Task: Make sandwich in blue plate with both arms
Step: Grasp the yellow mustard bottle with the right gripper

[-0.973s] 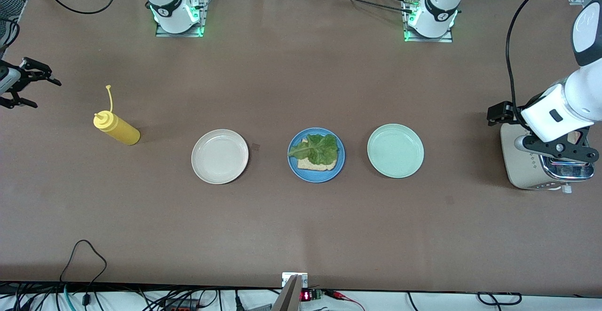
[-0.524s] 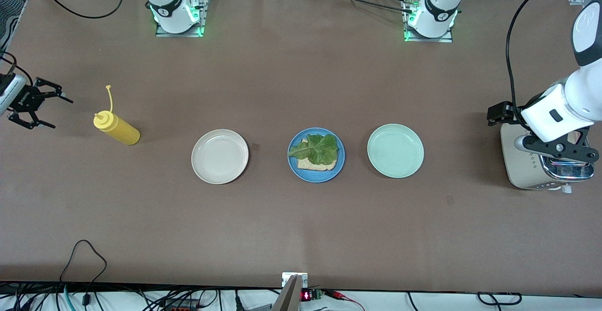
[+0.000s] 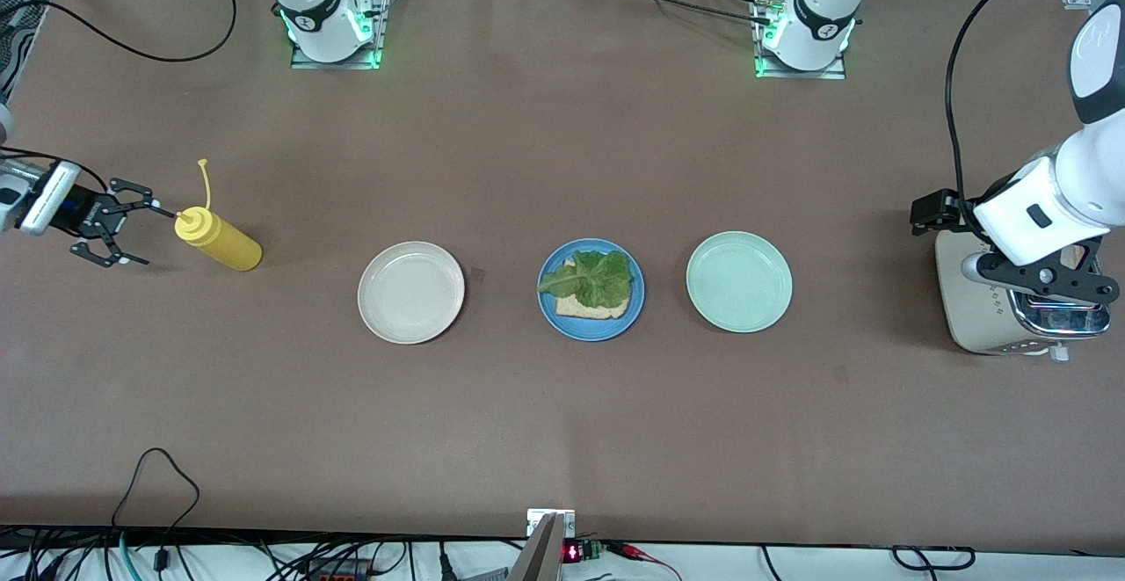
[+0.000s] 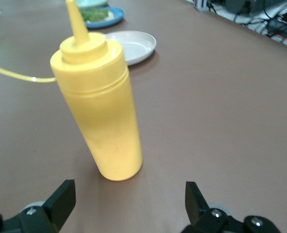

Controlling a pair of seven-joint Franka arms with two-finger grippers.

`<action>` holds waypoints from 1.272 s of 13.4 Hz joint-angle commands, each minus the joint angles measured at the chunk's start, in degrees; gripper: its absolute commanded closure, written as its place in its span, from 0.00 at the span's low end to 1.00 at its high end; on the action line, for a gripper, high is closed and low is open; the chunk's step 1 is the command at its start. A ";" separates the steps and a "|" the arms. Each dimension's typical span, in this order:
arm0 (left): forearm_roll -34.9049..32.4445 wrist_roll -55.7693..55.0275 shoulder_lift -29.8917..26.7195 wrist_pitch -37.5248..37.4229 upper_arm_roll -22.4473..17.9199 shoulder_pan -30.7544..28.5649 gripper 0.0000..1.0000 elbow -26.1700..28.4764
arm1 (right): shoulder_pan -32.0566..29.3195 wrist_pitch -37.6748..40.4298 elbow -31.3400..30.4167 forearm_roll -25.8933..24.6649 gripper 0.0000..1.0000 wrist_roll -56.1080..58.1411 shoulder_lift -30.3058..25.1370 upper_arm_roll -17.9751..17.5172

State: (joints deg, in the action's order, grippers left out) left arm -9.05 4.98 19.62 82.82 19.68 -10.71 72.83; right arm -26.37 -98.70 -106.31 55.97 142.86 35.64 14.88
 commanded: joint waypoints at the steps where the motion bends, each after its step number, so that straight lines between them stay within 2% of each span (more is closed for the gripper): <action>1: 0.70 0.03 0.78 -1.00 0.27 -0.19 0.00 -1.90 | -1.40 4.20 1.99 3.43 0.00 4.69 2.75 -1.16; 5: 0.70 0.03 0.78 -1.00 0.27 -0.28 0.00 -1.90 | -1.67 9.91 2.78 4.50 0.00 8.75 5.39 -2.66; 7: 0.70 -0.06 0.78 -1.00 0.27 -0.19 0.00 -1.90 | -1.58 11.41 5.32 4.76 0.00 9.54 7.59 -2.75; 10: 0.70 0.03 0.78 -1.00 0.27 -0.19 0.00 -1.90 | -1.93 11.86 6.21 4.85 0.00 10.07 8.47 -3.36; 17: 1.05 -0.15 0.78 -1.00 0.36 -0.19 0.00 -1.90 | -1.58 11.16 5.24 5.29 0.00 10.86 10.41 -8.72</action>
State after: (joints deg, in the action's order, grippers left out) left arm -9.00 4.98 19.61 82.83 19.68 -10.71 72.83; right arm -27.09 -87.87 -101.45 60.26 152.90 44.93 8.04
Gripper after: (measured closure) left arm 0.000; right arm 0.000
